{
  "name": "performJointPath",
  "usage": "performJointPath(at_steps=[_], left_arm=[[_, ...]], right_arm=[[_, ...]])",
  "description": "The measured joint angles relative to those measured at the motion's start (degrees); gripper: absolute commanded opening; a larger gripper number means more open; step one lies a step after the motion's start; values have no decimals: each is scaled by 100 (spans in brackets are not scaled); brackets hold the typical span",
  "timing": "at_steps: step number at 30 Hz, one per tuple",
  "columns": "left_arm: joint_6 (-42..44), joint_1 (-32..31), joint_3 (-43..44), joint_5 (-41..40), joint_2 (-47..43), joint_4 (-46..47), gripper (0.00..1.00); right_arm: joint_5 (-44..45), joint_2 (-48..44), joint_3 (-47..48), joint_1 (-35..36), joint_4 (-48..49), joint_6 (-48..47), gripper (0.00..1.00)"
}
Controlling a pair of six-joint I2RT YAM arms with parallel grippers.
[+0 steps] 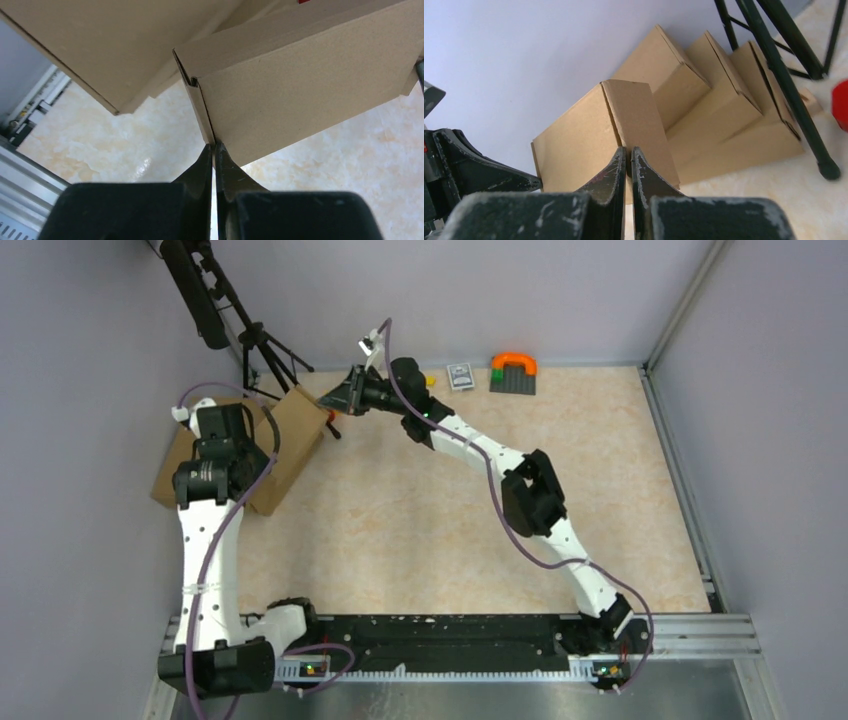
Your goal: Fold the paper box
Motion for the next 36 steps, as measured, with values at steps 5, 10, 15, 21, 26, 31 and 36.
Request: performJointPath(at_steps=[5, 10, 15, 21, 26, 31, 36], left_arm=[[155, 481, 337, -192, 15, -2, 0], [221, 1419, 605, -155, 179, 39, 0], [151, 2629, 444, 457, 369, 256, 0], [48, 3047, 245, 1167, 551, 420, 0], [-94, 3357, 247, 1519, 619, 623, 0], [-374, 3700, 247, 1718, 817, 813, 0], [-710, 4129, 247, 1733, 828, 922, 0]], right_arm=[[286, 640, 922, 219, 389, 214, 0], [1189, 1119, 1381, 608, 1158, 468, 95], [1735, 1298, 1237, 916, 1803, 597, 96], [1843, -293, -2468, 831, 2997, 470, 96], [1808, -1346, -4321, 483, 3735, 442, 96], [1803, -2529, -5571, 254, 4242, 284, 96], [1818, -3707, -6625, 271, 4531, -17, 96]])
